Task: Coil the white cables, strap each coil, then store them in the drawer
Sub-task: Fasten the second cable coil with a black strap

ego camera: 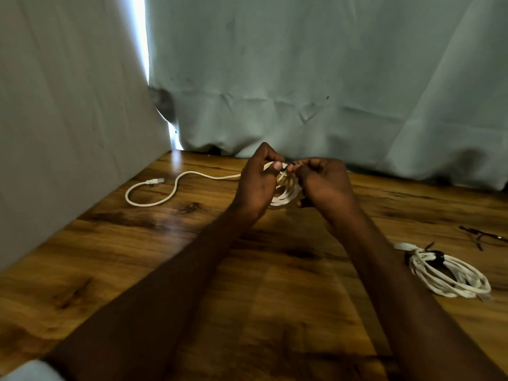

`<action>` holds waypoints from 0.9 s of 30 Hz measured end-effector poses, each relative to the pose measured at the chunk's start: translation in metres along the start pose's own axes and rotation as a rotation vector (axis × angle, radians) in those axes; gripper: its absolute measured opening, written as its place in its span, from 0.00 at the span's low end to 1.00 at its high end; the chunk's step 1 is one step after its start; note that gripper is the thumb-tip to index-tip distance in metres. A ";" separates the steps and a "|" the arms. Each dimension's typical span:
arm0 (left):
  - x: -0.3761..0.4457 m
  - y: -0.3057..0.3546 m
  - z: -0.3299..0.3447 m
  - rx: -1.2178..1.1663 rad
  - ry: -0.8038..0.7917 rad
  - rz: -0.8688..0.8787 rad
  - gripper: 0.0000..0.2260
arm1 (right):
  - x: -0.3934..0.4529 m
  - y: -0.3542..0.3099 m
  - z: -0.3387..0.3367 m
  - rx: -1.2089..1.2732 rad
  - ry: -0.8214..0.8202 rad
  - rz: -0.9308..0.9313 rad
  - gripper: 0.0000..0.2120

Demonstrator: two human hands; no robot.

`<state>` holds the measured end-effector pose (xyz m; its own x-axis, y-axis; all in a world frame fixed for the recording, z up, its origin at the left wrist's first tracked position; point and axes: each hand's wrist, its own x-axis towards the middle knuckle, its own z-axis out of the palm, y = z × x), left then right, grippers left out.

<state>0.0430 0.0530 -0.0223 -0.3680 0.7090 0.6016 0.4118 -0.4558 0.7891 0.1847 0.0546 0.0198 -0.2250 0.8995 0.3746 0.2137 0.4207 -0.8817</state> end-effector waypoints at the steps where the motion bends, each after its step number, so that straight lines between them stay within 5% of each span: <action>1: 0.000 -0.003 -0.002 0.005 -0.040 -0.019 0.04 | 0.002 0.005 -0.001 -0.184 0.047 -0.156 0.08; 3: -0.001 -0.006 -0.007 -0.035 -0.115 -0.067 0.05 | 0.004 0.013 -0.005 -0.461 0.090 -0.374 0.09; 6: -0.003 0.000 -0.012 -0.107 -0.301 -0.102 0.04 | 0.009 0.019 -0.013 -0.592 0.209 -0.393 0.09; 10: -0.009 0.019 -0.010 -0.197 -0.589 -0.149 0.09 | 0.017 0.030 -0.025 -0.564 0.307 -0.195 0.07; 15: -0.014 0.024 -0.009 -0.208 -0.725 -0.078 0.11 | 0.015 0.035 -0.036 -0.245 0.051 0.159 0.11; 20: -0.010 0.024 -0.007 -0.188 -0.526 -0.043 0.06 | 0.011 0.035 -0.030 0.055 -0.043 0.457 0.10; 27: -0.003 0.014 -0.003 -0.174 -0.230 -0.169 0.07 | 0.010 0.041 -0.020 -0.105 -0.116 0.306 0.13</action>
<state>0.0476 0.0423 -0.0125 -0.2126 0.8765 0.4320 0.2051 -0.3922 0.8967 0.2102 0.0836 -0.0065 -0.2406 0.9689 0.0570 0.3831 0.1488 -0.9117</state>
